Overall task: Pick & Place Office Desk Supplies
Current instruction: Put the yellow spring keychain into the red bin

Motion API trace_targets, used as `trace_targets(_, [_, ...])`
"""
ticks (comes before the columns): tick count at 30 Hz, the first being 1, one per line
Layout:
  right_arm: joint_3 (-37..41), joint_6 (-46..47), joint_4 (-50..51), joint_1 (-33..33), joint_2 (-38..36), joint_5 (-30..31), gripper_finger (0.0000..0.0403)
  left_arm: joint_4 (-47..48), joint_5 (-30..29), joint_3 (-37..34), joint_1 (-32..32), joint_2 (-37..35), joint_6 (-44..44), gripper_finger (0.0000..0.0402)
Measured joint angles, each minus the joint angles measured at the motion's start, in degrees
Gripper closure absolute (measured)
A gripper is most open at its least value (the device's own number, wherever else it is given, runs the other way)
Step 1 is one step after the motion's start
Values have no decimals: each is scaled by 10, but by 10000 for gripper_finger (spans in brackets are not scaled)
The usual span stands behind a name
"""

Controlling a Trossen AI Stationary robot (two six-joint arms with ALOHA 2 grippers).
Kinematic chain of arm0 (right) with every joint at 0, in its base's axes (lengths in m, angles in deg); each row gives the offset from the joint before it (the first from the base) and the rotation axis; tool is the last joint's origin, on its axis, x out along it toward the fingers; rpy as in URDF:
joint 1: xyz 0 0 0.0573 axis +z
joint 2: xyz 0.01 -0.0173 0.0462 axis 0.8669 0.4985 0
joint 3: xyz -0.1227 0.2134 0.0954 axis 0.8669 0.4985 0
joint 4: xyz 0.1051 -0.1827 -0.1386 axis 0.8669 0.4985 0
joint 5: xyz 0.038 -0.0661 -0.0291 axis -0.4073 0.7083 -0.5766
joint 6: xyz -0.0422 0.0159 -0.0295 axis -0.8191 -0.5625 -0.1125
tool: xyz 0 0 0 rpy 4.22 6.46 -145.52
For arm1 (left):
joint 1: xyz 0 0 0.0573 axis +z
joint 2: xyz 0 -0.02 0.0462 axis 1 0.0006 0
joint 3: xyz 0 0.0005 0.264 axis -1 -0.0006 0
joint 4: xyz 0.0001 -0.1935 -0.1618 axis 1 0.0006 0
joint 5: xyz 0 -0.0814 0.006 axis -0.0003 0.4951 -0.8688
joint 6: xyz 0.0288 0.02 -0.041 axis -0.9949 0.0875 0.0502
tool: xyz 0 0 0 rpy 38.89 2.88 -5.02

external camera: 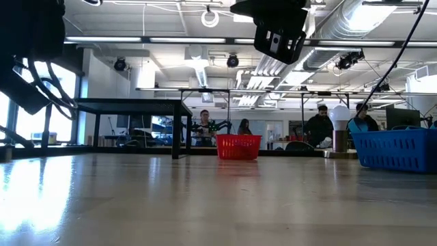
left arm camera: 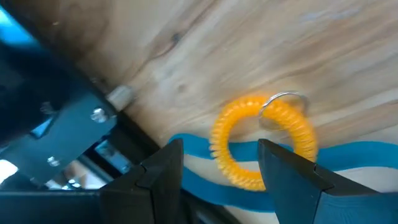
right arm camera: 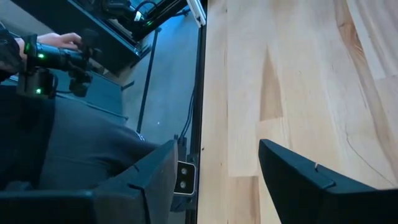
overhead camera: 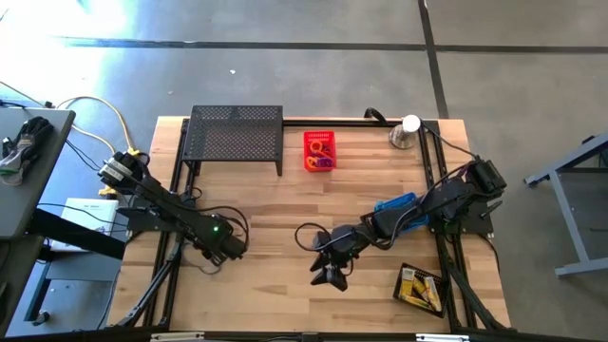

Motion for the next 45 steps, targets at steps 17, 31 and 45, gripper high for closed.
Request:
trace_targets(17, [0,-6,0,0,0,19,190,-82,48,-47,2,-2,58,211])
trace_targets(31, [0,-7,1,0,0,30,190,-105,34,-40,7,-5,-1,383])
trace_targets(45, [0,150,1,-2,0,32,190,-192,-248,107,26,-95,-176,391])
